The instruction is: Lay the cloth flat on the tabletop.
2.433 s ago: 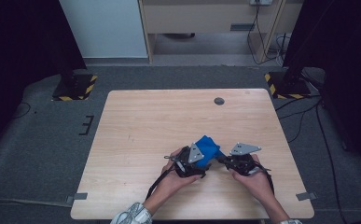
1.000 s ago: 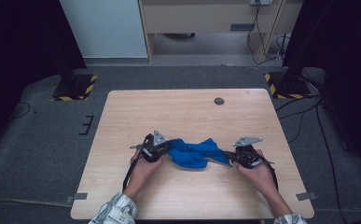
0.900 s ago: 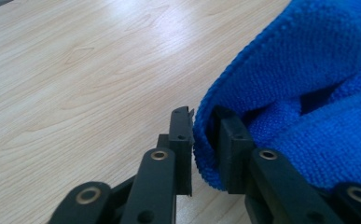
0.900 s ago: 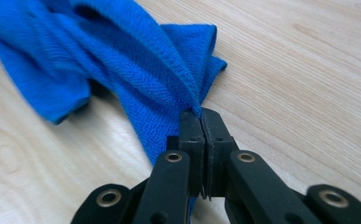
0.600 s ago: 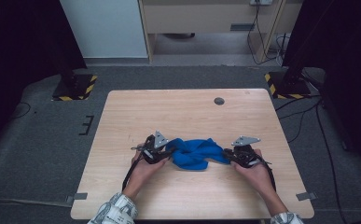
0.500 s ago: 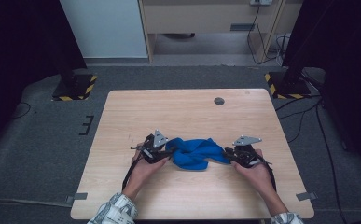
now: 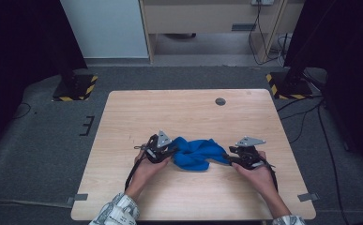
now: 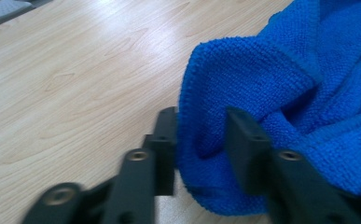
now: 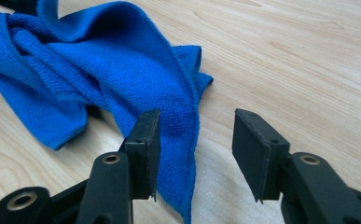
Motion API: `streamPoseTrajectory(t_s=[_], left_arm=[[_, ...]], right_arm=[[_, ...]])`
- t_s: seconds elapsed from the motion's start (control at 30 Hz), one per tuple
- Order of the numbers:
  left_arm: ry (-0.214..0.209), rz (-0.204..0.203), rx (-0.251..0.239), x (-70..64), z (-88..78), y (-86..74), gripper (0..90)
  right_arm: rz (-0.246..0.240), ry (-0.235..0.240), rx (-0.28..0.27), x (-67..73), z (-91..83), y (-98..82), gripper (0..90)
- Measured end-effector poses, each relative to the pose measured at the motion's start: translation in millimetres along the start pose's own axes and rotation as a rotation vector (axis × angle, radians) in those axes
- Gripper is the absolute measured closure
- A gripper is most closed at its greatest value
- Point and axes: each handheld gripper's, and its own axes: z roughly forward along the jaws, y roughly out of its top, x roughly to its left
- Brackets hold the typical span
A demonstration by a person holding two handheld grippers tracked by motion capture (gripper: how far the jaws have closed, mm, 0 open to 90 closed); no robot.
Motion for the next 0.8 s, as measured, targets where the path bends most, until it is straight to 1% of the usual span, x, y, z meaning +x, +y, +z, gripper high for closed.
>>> streamPoseTrajectory(t_s=[0.07, 0.13, 0.17, 0.27, 0.37, 0.4, 0.43, 0.53, 0.63, 0.73, 0.8], left_arm=[[0.000, -0.001, -0.004, 0.5, -1.5, 0.3, 78.2], [0.010, 0.001, -0.011, 1.6, -4.2, 1.0, 83.9], [0.018, -0.007, -0.022, 2.7, -6.0, 1.3, 85.7], [0.050, -0.043, -0.055, 9.3, -12.6, 1.0, 86.8], [0.103, -0.078, -0.076, 16.4, -17.7, -1.8, 86.9], [0.103, -0.078, -0.076, 16.4, -17.7, -1.8, 86.5], [0.121, -0.099, -0.076, 20.5, -18.5, -4.1, 86.2], [0.131, -0.097, -0.058, 23.5, -17.1, -7.7, 86.4], [0.135, -0.092, -0.052, 22.9, -15.3, -8.4, 86.7], [0.138, -0.084, -0.046, 21.8, -14.0, -8.4, 86.6], [0.142, -0.081, -0.040, 21.8, -13.5, -8.6, 86.6]], right_arm=[[-0.006, 0.001, 0.001, 1.4, -1.1, -1.3, 49.3], [-0.007, 0.000, 0.005, 2.1, -1.6, -2.8, 47.4], [-0.006, 0.001, 0.007, 2.5, -1.6, -3.5, 47.0], [-0.005, 0.004, 0.013, 3.0, -1.6, -5.0, 44.9], [-0.018, 0.005, 0.020, 3.2, -0.8, -6.1, 43.3], [-0.022, 0.003, 0.025, 3.4, -0.2, -6.5, 43.1], [-0.020, 0.007, 0.029, 3.4, 0.6, -7.1, 43.4], [-0.014, 0.012, 0.042, 3.0, 2.7, -9.0, 44.5], [0.006, 0.021, 0.056, 0.9, 4.9, -11.0, 43.9], [0.029, 0.030, 0.038, -2.6, 5.7, -10.3, 44.4], [0.040, 0.042, 0.022, -3.7, 5.5, -8.5, 46.9]])
